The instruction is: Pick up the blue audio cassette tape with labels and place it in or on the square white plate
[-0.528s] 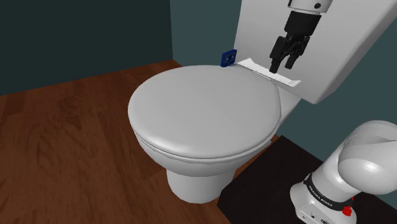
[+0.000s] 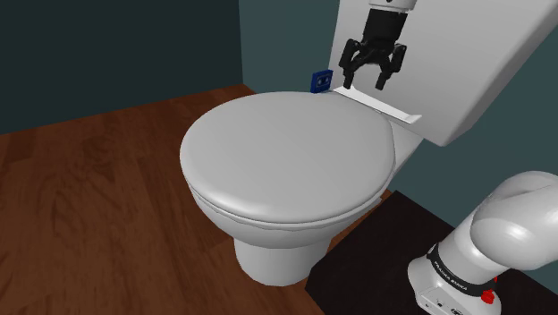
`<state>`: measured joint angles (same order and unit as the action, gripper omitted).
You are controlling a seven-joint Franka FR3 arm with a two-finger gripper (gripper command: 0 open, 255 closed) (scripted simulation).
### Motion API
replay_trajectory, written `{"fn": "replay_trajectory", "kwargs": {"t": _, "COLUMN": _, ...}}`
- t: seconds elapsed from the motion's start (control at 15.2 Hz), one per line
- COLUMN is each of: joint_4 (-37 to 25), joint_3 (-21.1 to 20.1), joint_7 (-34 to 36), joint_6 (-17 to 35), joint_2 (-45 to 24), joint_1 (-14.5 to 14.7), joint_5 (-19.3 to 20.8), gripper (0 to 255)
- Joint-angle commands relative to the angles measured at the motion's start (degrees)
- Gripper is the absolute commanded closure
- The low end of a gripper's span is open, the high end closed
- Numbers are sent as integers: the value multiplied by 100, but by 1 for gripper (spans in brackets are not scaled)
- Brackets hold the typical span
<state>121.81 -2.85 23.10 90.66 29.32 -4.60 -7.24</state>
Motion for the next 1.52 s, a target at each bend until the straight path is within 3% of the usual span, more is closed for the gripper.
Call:
{"fn": "replay_trajectory", "kwargs": {"t": 0.0, "joint_4": -384, "joint_3": -126, "joint_7": 732, "joint_6": 65, "joint_2": -497, "joint_1": -147, "joint_5": -101, "gripper": 0}}
{"fn": "replay_trajectory", "kwargs": {"t": 0.4, "joint_4": -1644, "joint_3": -239, "joint_7": 2650, "joint_6": 92, "joint_2": -1895, "joint_1": -517, "joint_5": -230, "gripper": 0}}
{"fn": "replay_trajectory", "kwargs": {"t": 0.92, "joint_4": -3237, "joint_3": 5, "joint_7": 4870, "joint_6": -47, "joint_2": -3452, "joint_1": -880, "joint_5": -364, "gripper": 0}}
{"fn": "replay_trajectory", "kwargs": {"t": 1.45, "joint_4": -2518, "joint_3": -88, "joint_7": 4845, "joint_6": 564, "joint_2": -3337, "joint_1": -881, "joint_5": -377, "gripper": 0}}
